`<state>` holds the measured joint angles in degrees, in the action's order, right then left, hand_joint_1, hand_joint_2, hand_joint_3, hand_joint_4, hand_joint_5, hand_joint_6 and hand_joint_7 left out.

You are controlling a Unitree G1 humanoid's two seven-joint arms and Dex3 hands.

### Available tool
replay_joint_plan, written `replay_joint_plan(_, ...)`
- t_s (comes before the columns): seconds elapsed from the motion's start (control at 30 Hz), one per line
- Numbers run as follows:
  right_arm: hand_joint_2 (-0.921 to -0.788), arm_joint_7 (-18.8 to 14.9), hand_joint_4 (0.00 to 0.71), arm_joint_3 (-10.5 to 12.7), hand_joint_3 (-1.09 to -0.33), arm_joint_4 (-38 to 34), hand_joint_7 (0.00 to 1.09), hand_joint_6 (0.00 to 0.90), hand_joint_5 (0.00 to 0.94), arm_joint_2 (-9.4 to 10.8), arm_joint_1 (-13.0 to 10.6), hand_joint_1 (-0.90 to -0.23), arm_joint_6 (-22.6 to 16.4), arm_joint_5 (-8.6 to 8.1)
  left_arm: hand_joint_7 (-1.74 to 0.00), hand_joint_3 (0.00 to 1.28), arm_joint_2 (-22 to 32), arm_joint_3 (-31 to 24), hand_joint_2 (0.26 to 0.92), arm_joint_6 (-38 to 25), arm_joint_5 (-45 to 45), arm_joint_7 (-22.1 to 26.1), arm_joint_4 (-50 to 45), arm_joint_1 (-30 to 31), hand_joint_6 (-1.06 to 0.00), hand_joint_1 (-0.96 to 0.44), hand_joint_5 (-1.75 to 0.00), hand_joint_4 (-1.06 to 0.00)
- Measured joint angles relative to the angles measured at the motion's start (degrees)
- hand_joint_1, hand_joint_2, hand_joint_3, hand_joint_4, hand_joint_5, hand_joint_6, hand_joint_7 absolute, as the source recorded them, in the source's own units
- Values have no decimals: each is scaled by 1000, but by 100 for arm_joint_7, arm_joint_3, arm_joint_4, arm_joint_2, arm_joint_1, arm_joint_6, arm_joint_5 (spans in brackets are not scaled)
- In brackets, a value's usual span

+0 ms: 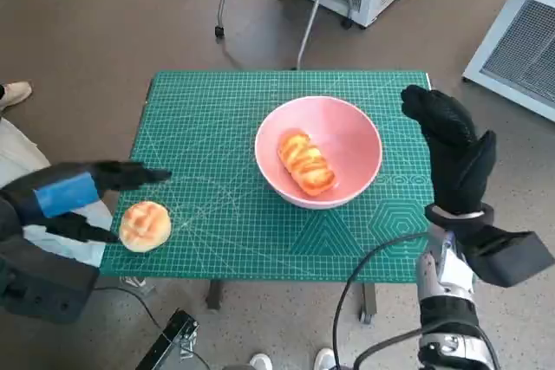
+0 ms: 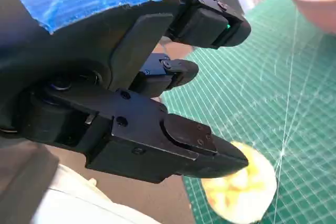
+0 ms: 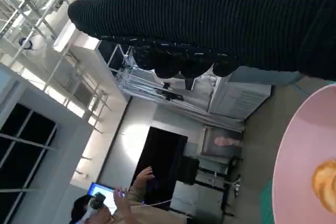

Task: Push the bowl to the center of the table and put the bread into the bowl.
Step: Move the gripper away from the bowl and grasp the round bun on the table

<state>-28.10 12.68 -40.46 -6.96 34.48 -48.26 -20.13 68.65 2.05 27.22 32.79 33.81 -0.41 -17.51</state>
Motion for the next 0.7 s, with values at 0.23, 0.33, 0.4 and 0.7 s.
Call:
replay_joint_plan(0.23, -921, -42, 429, 36, -719, 17, 630, 205, 4, -3, 4, -698, 39, -9, -9, 1, -277, 488, 769, 374, 558, -260, 456, -215, -426, -32, -4, -248)
replay_joint_plan(0.33, -921, -43, 429, 55, -717, 17, 629, 206, 4, -17, 5, -706, 43, 0, -8, 2, -412, 666, 771, 464, 781, -356, 635, -320, -427, -39, -6, -255)
replay_joint_plan(0.4, -921, -41, 430, 63, -718, 21, 628, 206, 4, -44, 5, -712, 53, 8, -8, 2, -486, 777, 773, 499, 907, -410, 746, -386, -430, -42, -8, -261)
replay_joint_plan(0.7, -921, -13, 430, 89, -729, 100, 624, 209, 3, -182, 5, -706, 45, 26, -14, 9, -848, 1376, 791, 545, 1607, -713, 1400, -531, -455, -16, -16, -300)
